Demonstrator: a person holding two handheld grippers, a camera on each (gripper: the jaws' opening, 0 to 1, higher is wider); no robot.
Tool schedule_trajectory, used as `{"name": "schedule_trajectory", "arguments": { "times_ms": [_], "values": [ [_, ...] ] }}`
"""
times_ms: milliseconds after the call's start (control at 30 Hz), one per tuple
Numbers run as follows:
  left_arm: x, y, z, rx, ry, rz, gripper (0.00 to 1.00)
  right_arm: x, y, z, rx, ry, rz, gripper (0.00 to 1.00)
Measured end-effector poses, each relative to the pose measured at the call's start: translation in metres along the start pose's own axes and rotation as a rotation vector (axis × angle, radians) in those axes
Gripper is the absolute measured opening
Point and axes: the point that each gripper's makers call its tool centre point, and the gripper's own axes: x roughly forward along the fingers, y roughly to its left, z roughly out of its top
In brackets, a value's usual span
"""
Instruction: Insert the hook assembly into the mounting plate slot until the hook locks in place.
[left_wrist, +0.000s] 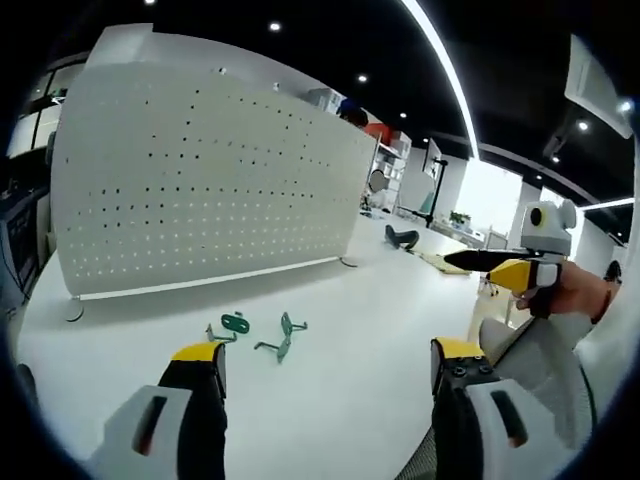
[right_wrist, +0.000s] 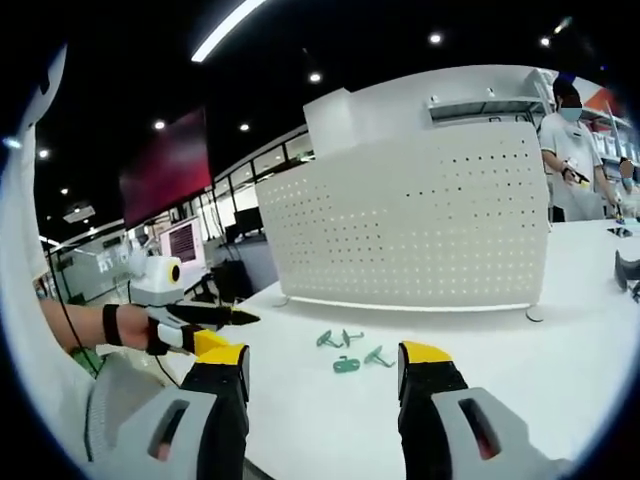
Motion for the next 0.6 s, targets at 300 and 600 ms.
{"name": "schedule_trajectory", "arguments": {
  "times_ms": [300, 600],
  "values": [
    [0.013, 0.018, 0.001, 0.014, 0.014, 0.020, 0.83, 0.002, -0.005, -0.002, 0.011, 0.005, -0.008, 0.61],
    [0.027, 0.034, -0.004, 0.073, 0.045, 0.043, 0.82, 0.005, -0.007, -0.006, 0.011, 0.025, 0.006, 0.61]
  ]
}}
